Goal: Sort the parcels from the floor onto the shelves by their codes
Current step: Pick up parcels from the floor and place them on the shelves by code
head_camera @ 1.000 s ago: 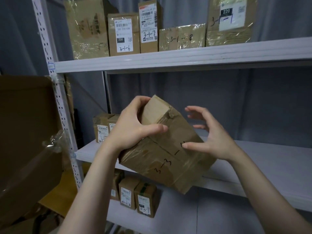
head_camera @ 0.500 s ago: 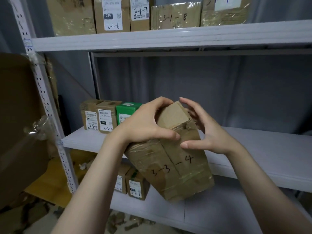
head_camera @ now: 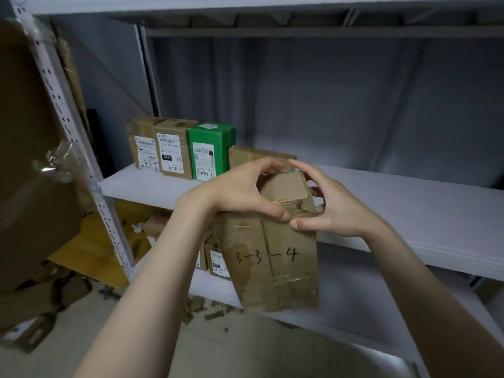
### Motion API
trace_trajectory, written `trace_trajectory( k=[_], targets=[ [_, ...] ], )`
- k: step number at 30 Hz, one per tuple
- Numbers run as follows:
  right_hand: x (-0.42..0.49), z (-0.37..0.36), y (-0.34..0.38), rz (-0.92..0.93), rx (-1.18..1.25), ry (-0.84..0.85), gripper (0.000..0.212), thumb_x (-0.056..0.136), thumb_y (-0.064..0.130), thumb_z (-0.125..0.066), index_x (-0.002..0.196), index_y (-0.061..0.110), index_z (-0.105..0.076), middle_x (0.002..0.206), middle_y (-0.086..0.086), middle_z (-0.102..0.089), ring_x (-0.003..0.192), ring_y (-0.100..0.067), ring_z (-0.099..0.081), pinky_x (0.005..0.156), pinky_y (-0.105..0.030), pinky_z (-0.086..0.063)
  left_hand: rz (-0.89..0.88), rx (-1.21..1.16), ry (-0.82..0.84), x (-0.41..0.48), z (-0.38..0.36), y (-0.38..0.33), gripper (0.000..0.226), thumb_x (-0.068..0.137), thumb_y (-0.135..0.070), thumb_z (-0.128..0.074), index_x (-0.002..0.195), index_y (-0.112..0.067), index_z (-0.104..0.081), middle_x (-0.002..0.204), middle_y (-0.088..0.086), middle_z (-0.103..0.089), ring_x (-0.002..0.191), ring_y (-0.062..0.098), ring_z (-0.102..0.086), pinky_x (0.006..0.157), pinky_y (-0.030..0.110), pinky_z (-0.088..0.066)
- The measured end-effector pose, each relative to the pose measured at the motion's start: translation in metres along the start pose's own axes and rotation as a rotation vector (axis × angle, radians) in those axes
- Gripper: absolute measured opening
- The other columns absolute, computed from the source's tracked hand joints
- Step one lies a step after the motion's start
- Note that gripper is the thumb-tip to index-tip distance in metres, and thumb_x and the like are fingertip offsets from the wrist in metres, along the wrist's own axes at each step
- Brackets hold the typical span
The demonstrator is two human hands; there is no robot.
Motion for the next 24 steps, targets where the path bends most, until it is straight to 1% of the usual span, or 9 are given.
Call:
trace_trajectory(
  k=[3,6,9,11,13,15,18,21,24],
  targets=[
    [-0.004,-0.015,-0.024,-0.078,0.052,-0.016,0.098,0.06,0.03,-0.09,0.145,0.034,-0.039,0.127,0.016,-0.056,0.113,-0.006,-0.061,0.099,-0.036,-0.052,0.084,0.068,0.057,-0.002,-0.012,0.025,0.108,0.055,-0.045,-0.091,0.147,-0.03,-0.037,0.141,-0.01,-0.047,0.125,0.011,-0.048,0.11,0.035,-0.041],
    [-0.01,-0.035,-0.046,-0.144,0.111,-0.014,0.092,0.055,0.029,-0.09,0.135,0.034,-0.044,0.122,0.013,-0.059,0.11,-0.008,-0.063,0.093,-0.041,-0.056,0.17,0.146,0.105,-0.006,-0.027,0.053,0.116,0.047,-0.053,-0.088,0.147,-0.038,-0.031,0.142,-0.007,-0.044,0.128,0.016,-0.043,0.109,0.041,-0.041],
    [-0.016,-0.06,-0.065,-0.202,0.156,0.047,0.088,0.054,0.026,-0.088,0.129,0.034,-0.044,0.12,0.011,-0.06,0.11,-0.011,-0.063,0.087,-0.038,-0.059,0.239,0.238,0.14,-0.012,-0.052,0.078,0.116,0.051,-0.05,-0.089,0.149,-0.035,-0.028,0.142,-0.004,-0.04,0.129,0.021,-0.036,0.108,0.045,-0.039],
    [-0.018,-0.076,-0.08,-0.242,0.145,0.111,0.084,0.056,0.021,-0.089,0.127,0.031,-0.044,0.118,0.011,-0.06,0.112,-0.009,-0.061,0.083,-0.028,-0.058,0.265,0.253,0.145,-0.016,-0.073,0.093,0.113,0.052,-0.045,-0.09,0.147,-0.032,-0.031,0.136,-0.004,-0.043,0.124,0.022,-0.037,0.104,0.043,-0.041],
    [-0.019,-0.091,-0.098,-0.305,0.105,0.193,0.083,0.061,0.016,-0.091,0.128,0.026,-0.043,0.119,0.013,-0.056,0.112,-0.005,-0.058,0.077,-0.016,-0.053,0.281,0.264,0.155,-0.019,-0.096,0.108,0.11,0.051,-0.045,-0.09,0.145,-0.031,-0.034,0.133,-0.004,-0.046,0.118,0.022,-0.038,0.101,0.042,-0.043],
    [-0.019,-0.106,-0.117,-0.38,0.045,0.299,0.086,0.061,0.018,-0.092,0.131,0.024,-0.042,0.121,0.01,-0.056,0.105,-0.004,-0.058,0.071,-0.013,-0.05,0.306,0.265,0.184,-0.02,-0.12,0.125,0.108,0.051,-0.046,-0.09,0.144,-0.029,-0.036,0.132,-0.002,-0.047,0.116,0.024,-0.04,0.099,0.043,-0.043],
    [-0.018,-0.126,-0.147,-0.436,-0.115,0.371,0.083,0.061,0.022,-0.091,0.13,0.021,-0.047,0.12,0.004,-0.055,0.105,-0.011,-0.055,0.07,-0.017,-0.047,0.334,0.273,0.23,-0.02,-0.152,0.146,0.108,0.055,-0.043,-0.089,0.146,-0.025,-0.034,0.133,0.002,-0.047,0.119,0.026,-0.039,0.1,0.045,-0.043],
    [-0.013,-0.142,-0.17,-0.485,-0.14,0.37,0.075,0.058,0.022,-0.092,0.12,0.02,-0.05,0.114,0.001,-0.057,0.101,-0.014,-0.056,0.071,-0.025,-0.049,0.394,0.266,0.214,-0.017,-0.175,0.166,0.106,0.061,-0.038,-0.089,0.148,-0.02,-0.032,0.138,0.006,-0.044,0.126,0.029,-0.037,0.103,0.043,-0.041],
    [-0.006,-0.151,-0.191,-0.569,-0.147,0.33,0.08,0.052,0.018,-0.091,0.12,0.016,-0.048,0.11,-0.002,-0.058,0.097,-0.017,-0.058,0.067,-0.027,-0.05,0.489,0.23,0.162,-0.015,-0.185,0.184,0.091,0.07,-0.037,-0.083,0.144,-0.015,-0.036,0.14,0.011,-0.044,0.126,0.031,-0.041,0.103,0.044,-0.043]
  ],
)
Point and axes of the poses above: each hand's wrist, its own x-axis towards the middle knuckle, its own z-axis out of the back of the hand, y = z × x, the point moved 1 cm from there along x, towards the middle knuckle
